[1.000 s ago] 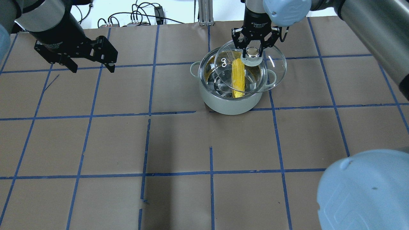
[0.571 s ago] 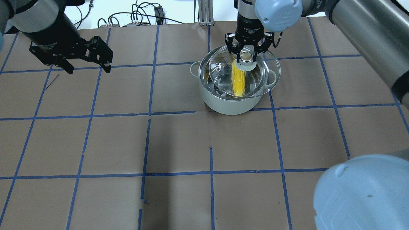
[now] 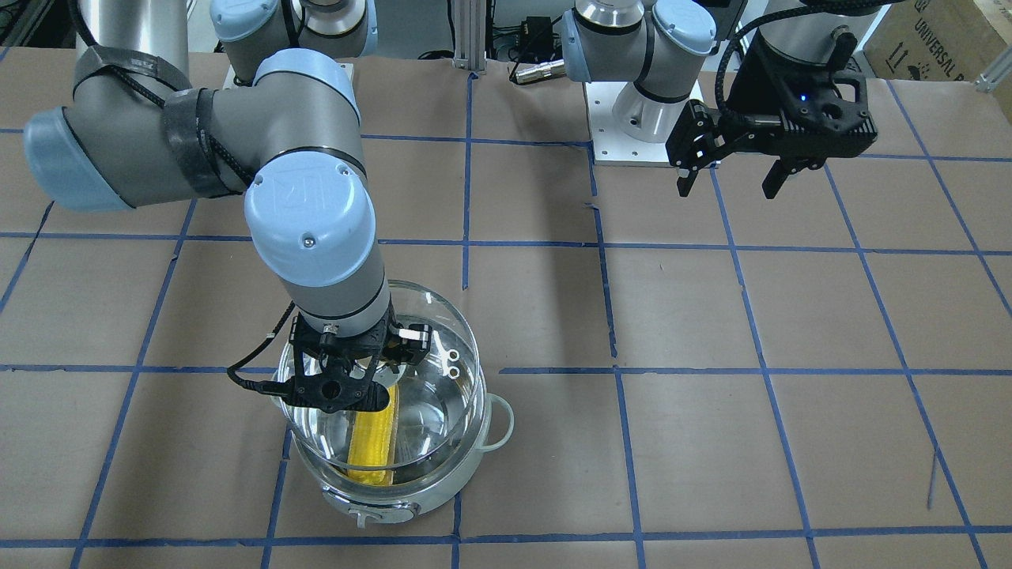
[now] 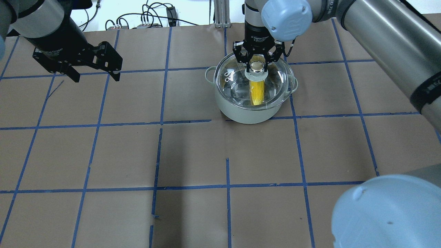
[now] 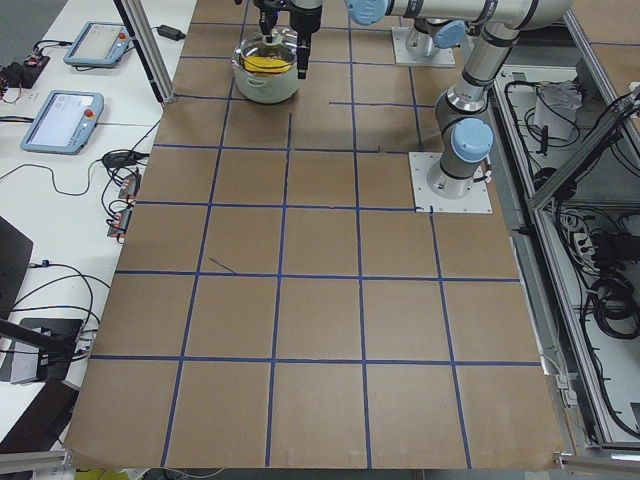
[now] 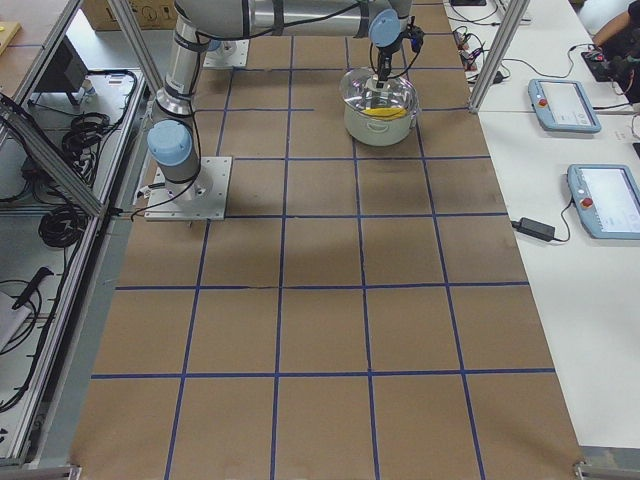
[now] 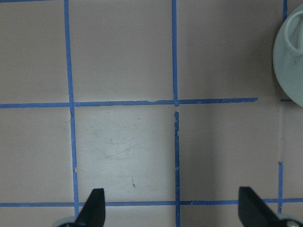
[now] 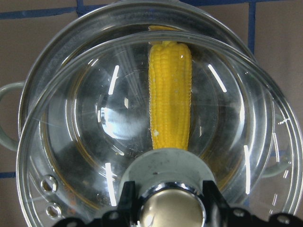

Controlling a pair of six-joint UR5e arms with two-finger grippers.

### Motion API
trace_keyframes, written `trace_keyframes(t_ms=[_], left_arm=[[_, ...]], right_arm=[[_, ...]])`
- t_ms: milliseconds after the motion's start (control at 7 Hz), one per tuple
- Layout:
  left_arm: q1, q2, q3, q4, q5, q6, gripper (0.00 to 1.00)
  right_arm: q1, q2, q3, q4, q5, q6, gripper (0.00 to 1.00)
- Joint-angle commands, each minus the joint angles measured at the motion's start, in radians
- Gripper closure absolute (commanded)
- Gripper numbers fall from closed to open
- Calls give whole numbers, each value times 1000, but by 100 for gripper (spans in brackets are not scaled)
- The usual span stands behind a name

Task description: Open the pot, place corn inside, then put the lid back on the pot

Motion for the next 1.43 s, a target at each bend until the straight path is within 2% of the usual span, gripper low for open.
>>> trace_keyframes(t_ms=[0, 1286], left_arm=[[-1, 1, -1, 0, 2, 0, 0], [-4, 4, -8, 0, 4, -2, 0]], right_arm=[[1, 16, -1, -19, -2, 8, 92], [11, 36, -1, -60, -12, 23, 92]])
